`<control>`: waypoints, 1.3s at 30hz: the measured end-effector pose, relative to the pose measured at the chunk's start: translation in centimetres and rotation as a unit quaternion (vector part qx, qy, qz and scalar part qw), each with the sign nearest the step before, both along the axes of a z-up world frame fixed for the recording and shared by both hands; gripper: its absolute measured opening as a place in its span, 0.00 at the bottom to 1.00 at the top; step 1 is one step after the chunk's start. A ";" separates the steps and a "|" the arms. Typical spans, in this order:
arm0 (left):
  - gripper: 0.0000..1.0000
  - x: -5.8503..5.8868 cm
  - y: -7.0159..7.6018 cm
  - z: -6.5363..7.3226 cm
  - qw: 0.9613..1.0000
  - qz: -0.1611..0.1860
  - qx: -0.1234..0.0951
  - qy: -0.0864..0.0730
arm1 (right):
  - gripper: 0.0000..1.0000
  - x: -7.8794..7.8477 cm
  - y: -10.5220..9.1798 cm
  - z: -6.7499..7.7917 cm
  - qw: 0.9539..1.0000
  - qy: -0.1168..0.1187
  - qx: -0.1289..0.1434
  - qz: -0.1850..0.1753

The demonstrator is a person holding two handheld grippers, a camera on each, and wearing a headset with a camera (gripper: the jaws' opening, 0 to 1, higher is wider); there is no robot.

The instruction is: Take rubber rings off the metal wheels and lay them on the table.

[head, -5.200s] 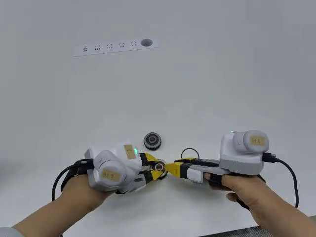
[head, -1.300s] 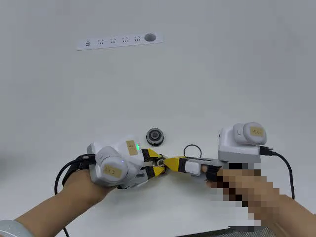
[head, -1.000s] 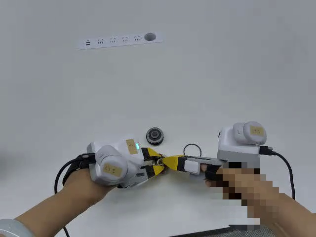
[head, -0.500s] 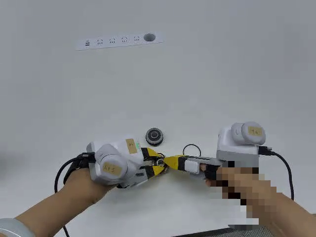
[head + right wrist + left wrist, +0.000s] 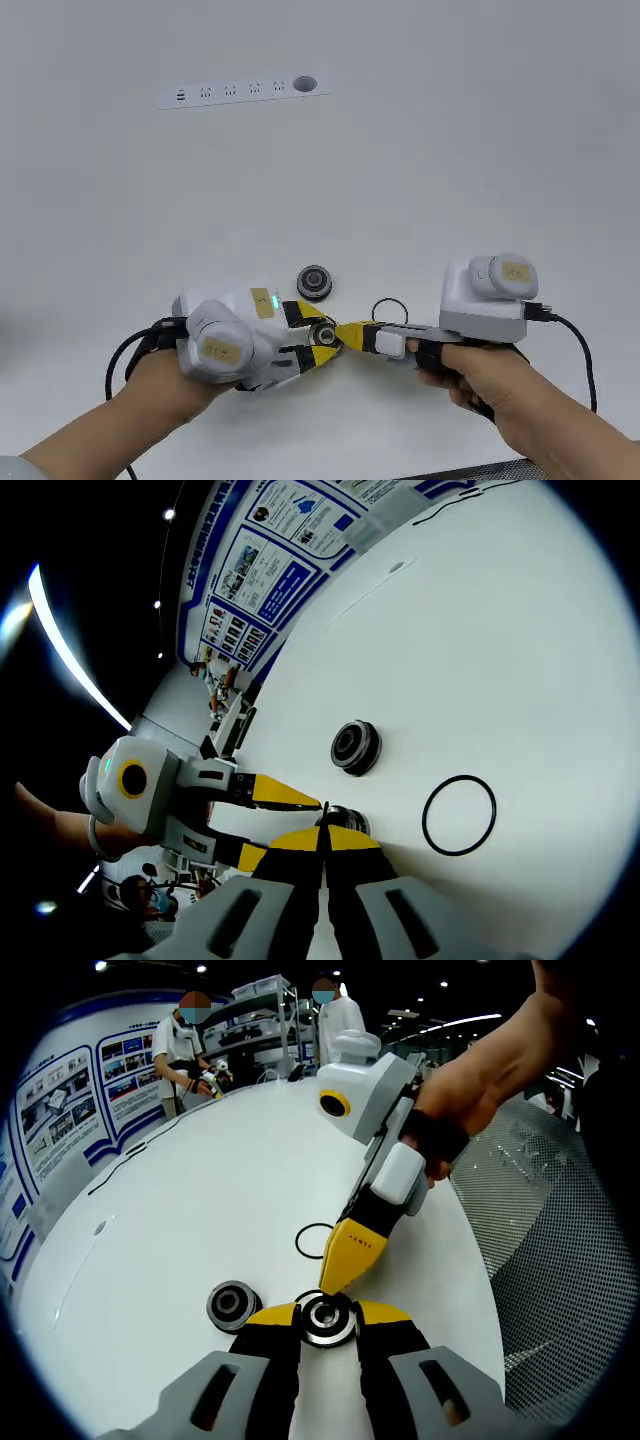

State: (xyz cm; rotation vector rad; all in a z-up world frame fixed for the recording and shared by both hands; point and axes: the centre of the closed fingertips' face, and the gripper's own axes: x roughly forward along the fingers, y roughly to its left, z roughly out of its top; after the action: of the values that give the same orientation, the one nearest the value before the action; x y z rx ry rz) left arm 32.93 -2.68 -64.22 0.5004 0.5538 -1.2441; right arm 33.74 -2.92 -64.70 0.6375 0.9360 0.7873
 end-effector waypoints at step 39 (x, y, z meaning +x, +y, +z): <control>0.43 0.6 2.5 -0.5 0.999 0.033 0.013 -0.007 | 0.02 -0.6 0.4 1.2 1.000 -0.004 0.018 0.004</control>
State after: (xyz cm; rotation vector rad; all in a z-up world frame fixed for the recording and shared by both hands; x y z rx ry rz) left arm 33.51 -0.18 -64.72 0.5089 0.5705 -1.1702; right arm 33.12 -2.48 -63.50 0.6614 0.9182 0.8139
